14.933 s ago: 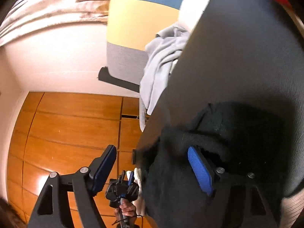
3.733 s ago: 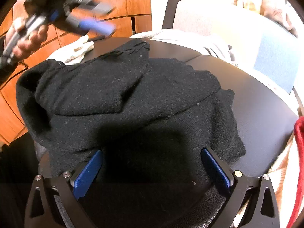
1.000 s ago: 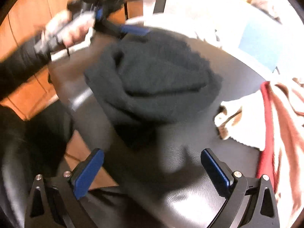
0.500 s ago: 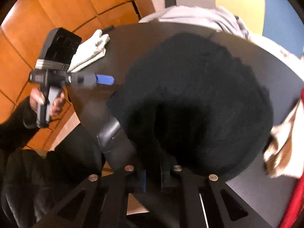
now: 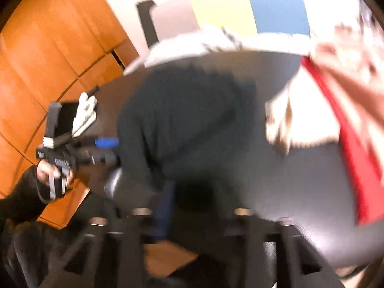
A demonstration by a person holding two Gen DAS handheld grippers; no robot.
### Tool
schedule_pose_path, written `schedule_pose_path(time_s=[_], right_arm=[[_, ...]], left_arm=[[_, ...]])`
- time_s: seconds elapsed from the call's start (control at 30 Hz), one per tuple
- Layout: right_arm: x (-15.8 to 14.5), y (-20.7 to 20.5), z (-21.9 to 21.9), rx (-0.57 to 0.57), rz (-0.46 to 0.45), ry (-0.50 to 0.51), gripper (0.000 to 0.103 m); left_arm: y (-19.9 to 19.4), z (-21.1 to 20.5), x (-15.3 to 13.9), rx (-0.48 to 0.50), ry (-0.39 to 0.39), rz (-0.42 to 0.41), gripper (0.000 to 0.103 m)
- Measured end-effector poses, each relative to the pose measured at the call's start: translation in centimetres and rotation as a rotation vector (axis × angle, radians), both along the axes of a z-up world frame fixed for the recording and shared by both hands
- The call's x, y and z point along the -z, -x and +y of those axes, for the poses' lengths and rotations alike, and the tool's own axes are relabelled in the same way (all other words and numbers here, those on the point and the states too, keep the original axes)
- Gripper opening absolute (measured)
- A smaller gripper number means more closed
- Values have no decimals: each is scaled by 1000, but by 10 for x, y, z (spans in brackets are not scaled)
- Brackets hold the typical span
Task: Fold clothes
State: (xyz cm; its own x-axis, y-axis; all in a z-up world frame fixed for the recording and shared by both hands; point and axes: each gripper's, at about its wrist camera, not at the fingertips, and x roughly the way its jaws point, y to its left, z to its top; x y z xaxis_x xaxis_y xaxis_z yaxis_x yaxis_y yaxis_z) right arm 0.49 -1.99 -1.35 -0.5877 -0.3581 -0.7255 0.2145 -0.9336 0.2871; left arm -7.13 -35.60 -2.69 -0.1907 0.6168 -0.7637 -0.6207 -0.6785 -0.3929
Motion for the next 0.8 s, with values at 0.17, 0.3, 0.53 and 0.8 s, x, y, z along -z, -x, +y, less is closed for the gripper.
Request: schedule_pose_path(time_s=[0.17, 0.3, 0.53, 0.8], right_arm=[[-16, 57, -1, 13, 58, -21, 89], [-19, 93, 6, 15, 82, -63, 75], [10, 147, 14, -98, -126, -44, 39], [-36, 140, -5, -126, 2, -234, 5]], left_arm=[[0, -6, 3, -20, -29, -11, 73], [1, -7, 4, -10, -42, -19, 73], [2, -6, 6, -9, -57, -25, 73], [1, 2, 5, 52, 7, -22, 73]])
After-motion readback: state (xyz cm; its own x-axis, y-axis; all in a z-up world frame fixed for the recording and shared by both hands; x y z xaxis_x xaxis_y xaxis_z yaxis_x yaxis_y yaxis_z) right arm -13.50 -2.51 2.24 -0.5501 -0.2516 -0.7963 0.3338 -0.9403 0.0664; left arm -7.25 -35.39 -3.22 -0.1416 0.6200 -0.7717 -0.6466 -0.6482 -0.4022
